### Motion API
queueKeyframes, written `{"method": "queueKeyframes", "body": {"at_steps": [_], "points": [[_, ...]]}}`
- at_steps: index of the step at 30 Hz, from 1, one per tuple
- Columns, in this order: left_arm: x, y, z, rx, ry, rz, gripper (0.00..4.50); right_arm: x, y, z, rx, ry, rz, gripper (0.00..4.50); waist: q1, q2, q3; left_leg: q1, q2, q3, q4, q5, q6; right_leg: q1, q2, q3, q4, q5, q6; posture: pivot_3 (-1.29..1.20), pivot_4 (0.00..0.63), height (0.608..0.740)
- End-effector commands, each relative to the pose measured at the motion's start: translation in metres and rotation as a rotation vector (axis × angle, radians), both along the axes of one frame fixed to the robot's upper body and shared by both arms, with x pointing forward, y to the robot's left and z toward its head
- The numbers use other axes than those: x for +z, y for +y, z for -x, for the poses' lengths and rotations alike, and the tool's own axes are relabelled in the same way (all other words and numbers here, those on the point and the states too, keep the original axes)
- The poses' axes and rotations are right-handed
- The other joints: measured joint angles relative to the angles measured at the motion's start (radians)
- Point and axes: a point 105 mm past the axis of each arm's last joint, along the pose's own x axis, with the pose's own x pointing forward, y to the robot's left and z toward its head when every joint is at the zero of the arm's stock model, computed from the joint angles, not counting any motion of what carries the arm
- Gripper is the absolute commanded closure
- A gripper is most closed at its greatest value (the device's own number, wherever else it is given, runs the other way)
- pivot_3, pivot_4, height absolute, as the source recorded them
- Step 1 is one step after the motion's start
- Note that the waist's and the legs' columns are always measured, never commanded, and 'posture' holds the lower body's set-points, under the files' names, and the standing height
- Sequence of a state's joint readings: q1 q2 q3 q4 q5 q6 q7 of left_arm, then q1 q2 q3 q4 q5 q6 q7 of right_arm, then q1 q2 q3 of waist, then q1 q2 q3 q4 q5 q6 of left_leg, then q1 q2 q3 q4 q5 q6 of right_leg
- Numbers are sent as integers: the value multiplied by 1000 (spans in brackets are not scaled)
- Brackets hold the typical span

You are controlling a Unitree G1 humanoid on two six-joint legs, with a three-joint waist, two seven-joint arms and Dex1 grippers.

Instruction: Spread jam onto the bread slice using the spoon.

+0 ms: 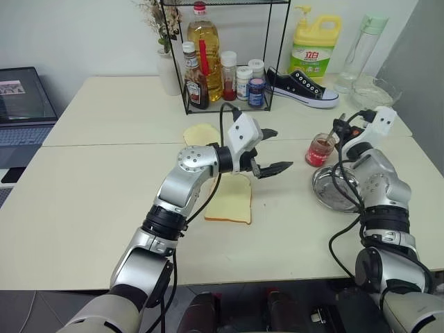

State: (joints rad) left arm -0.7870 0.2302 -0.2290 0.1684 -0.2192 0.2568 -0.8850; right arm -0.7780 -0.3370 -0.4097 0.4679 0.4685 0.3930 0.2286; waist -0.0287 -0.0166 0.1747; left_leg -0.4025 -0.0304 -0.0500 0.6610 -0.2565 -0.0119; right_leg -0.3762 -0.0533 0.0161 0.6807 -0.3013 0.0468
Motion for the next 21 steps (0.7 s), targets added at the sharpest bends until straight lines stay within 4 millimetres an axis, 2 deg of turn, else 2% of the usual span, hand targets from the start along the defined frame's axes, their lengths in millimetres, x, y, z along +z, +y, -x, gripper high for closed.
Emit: {"method": "queueKeyframes", "body": {"at_steps": [1, 11, 21], "points": [[12, 0, 4, -16, -40, 29, 0, 24, -4, 2, -6, -67, -63, 4478, 0, 0, 0, 0, 0, 0, 0, 0, 0, 0, 0, 0, 0, 0, 0, 0, 150, 740], [13, -1, 3, -21, -41, 29, 0, 44, -16, 12, -36, -107, -123, 4478, 0, 0, 0, 0, 0, 0, 0, 0, 0, 0, 0, 0, 0, 0, 0, 0, 150, 740], [15, 1, 1, -28, -45, 27, 0, 64, -26, 19, -73, -163, -83, 4478, 0, 0, 0, 0, 0, 0, 0, 0, 0, 0, 0, 0, 0, 0, 0, 0, 150, 740]]}}
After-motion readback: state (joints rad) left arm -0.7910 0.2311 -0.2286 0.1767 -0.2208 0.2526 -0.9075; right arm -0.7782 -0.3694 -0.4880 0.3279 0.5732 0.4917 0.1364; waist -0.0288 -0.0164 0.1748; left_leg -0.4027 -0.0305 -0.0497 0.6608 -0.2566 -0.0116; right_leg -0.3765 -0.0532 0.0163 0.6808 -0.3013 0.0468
